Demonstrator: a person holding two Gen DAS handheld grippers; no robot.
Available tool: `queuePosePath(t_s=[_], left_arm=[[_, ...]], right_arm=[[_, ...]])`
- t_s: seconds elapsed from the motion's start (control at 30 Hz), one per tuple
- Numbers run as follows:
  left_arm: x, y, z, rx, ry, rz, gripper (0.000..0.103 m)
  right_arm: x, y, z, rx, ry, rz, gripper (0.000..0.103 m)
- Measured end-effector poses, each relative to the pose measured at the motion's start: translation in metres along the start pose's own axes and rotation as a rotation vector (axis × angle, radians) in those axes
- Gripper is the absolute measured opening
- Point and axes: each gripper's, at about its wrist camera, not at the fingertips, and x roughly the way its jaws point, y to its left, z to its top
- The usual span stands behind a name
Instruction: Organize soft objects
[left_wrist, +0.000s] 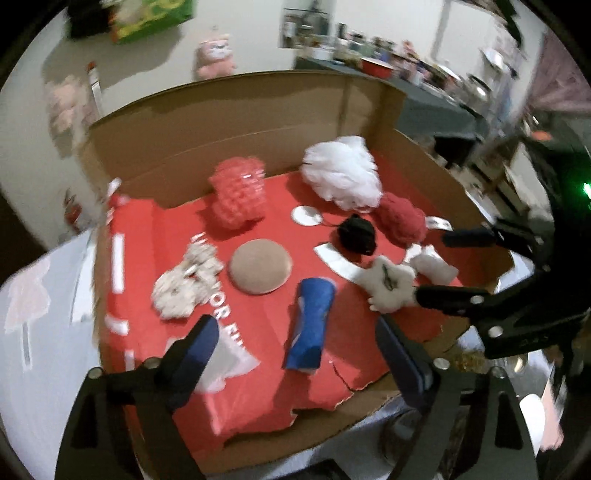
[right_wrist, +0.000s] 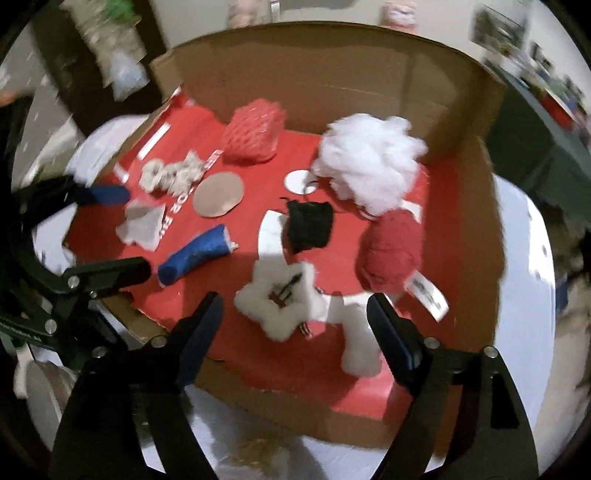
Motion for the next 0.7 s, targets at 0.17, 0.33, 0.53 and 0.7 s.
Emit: queuePosePath(t_s=[0.17,0.33,0.53,0.7], left_arm=[[-0.002,0.008,-0.012,-0.097,0.003,0.063,0.092],[0.001,0.01,-0.023,-0.146,0.012,0.107,0.092],[0.003,0.008,-0.029,-0.19,0.02,0.129,0.092],[0.006,0.004,-0.032,-0.18,0.021,0.151,0.092]], right_arm=[[-0.005,-0.002,-0.011,0.114,-0.009,-0.044,0.081],[-0.008,0.003,-0.019,0.155,-0.025,-0.062,0.081],[-0.007,0.007,-0.025,0.183,-0.036,-0.06,0.081],[-0.003,0.006,-0.028,0.193,-0.037,-0.064,0.081]])
